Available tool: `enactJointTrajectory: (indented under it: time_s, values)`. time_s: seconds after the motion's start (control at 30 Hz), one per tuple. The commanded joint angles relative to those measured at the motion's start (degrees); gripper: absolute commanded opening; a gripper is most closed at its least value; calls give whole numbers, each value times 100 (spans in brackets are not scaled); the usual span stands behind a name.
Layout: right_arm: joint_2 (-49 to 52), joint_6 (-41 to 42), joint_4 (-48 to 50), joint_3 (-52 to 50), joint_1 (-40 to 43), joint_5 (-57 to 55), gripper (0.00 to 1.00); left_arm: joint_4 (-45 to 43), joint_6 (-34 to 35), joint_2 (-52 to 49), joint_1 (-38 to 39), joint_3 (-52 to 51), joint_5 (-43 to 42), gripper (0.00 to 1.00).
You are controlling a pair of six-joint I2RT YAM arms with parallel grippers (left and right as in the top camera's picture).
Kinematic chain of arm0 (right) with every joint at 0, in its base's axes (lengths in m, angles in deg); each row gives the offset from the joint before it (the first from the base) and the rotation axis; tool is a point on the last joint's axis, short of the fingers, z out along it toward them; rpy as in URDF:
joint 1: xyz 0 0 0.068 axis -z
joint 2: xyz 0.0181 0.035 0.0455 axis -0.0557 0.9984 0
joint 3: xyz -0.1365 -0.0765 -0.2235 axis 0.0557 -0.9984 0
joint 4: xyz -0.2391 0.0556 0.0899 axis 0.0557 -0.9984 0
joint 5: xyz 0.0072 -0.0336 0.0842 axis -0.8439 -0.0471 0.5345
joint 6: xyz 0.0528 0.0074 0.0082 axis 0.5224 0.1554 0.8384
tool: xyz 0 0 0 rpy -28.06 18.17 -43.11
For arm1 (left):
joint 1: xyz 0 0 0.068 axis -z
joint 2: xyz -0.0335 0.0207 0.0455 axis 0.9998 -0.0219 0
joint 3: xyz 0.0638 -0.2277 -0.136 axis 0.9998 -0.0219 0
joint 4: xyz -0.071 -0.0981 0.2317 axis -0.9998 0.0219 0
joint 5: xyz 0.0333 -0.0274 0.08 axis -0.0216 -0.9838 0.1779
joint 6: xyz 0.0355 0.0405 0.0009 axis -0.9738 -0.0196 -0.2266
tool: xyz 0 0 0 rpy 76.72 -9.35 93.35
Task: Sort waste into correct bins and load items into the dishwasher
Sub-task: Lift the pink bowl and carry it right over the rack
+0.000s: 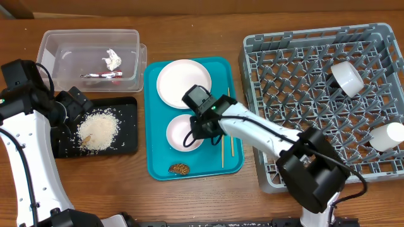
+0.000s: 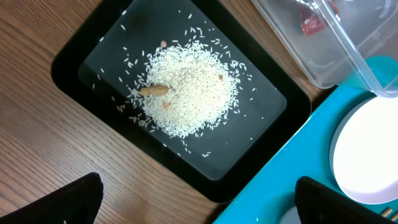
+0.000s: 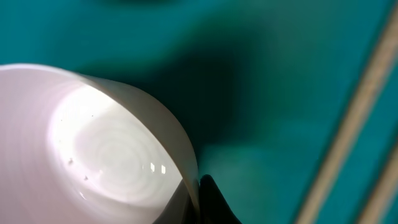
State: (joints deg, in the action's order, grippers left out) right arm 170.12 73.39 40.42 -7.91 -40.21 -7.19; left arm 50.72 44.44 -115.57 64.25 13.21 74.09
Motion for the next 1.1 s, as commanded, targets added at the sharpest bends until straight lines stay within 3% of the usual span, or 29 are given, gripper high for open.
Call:
enactJointTrajectory:
  time_s: [0.0, 0.23, 0.6, 0.9, 1.0, 1.07]
  values:
    - [-656, -350, -291, 584, 278, -817, 4, -2, 98, -52, 15, 90, -42, 100]
    - [-1296, -452, -822, 1082, 767, -2197, 4, -4, 98, -52, 15, 90, -39, 100]
    - [-1836, -450, -1213, 1071, 1860, -6406, 4, -7, 98, -52, 15, 90, -20, 100]
    - [-1836, -374, -1613, 1067, 3106, -6747, 4, -17, 98, -52, 15, 90, -20, 100]
    - [-1836, 688, -2470, 1036, 3482, -6922, 4, -15, 96, -52, 15, 90, -17, 100]
    - [-1829, 2347, -3576, 1034, 3926, -7191, 4, -24, 98, -52, 15, 90, -20, 100]
